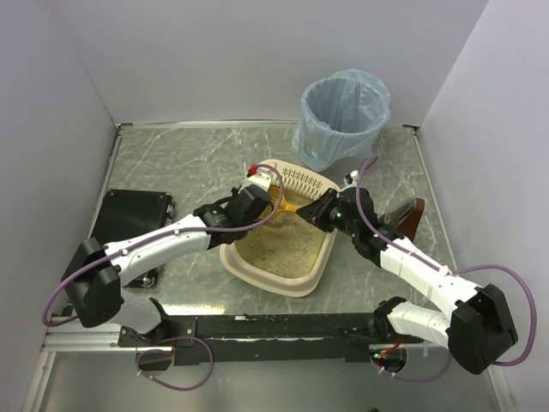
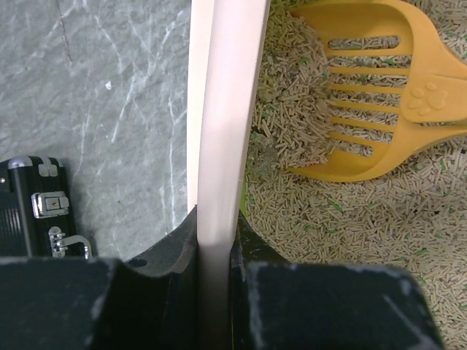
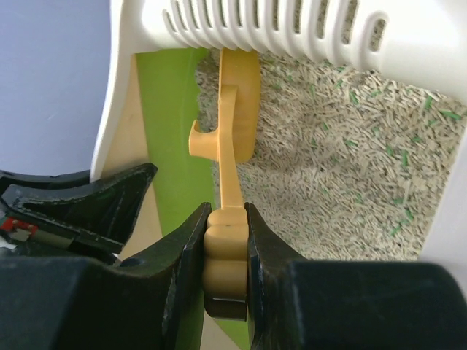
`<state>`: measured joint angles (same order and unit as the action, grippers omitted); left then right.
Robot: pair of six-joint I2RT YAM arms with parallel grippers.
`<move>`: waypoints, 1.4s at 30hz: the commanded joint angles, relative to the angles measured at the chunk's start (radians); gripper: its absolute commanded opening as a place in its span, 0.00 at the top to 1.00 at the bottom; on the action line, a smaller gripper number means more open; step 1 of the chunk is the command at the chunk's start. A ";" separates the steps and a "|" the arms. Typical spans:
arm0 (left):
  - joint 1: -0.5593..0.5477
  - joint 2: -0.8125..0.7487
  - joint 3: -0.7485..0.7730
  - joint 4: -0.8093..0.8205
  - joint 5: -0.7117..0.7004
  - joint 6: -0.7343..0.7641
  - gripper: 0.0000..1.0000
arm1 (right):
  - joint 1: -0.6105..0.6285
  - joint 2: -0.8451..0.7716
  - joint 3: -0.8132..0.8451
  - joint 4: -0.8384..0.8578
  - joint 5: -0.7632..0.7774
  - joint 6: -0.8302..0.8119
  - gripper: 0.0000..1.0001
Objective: Clean the litter box
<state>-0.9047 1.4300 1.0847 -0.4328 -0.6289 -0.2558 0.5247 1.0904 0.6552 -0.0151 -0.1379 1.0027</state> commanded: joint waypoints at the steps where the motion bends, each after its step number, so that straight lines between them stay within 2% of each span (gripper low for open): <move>1: -0.059 -0.060 0.158 0.339 -0.063 0.010 0.99 | 0.024 0.042 -0.031 0.035 0.018 -0.030 1.00; 9: -0.060 -0.045 0.164 0.347 -0.110 0.018 0.99 | 0.023 -0.032 -0.086 0.027 -0.054 -0.093 1.00; 14: -0.059 -0.016 0.199 0.315 -0.158 0.006 0.99 | 0.023 -0.028 0.001 -0.185 -0.118 -0.212 1.00; 20: -0.057 -0.006 0.201 0.332 -0.146 0.023 0.99 | 0.021 0.006 0.035 -0.255 -0.250 -0.300 1.00; 24: -0.059 -0.006 0.204 0.339 -0.147 0.041 0.99 | 0.011 -0.001 0.052 -0.332 -0.252 -0.345 1.00; 28: -0.057 -0.005 0.214 0.330 -0.101 0.029 0.99 | -0.008 0.028 -0.009 -0.212 -0.281 -0.255 1.00; 33: -0.059 0.000 0.228 0.292 -0.106 -0.002 0.99 | -0.008 -0.003 -0.094 -0.030 -0.148 -0.153 1.00; 37: -0.057 0.015 0.245 0.276 -0.097 -0.013 0.99 | -0.009 -0.088 -0.156 0.111 -0.060 -0.082 1.00; 42: -0.043 0.073 0.288 0.166 -0.163 -0.069 0.99 | -0.011 -0.164 -0.180 0.089 -0.026 -0.076 1.00</move>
<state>-0.9398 1.5051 1.2369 -0.4698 -0.7044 -0.1825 0.5190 0.9565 0.4980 0.0521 -0.2977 0.9016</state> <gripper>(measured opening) 0.174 0.282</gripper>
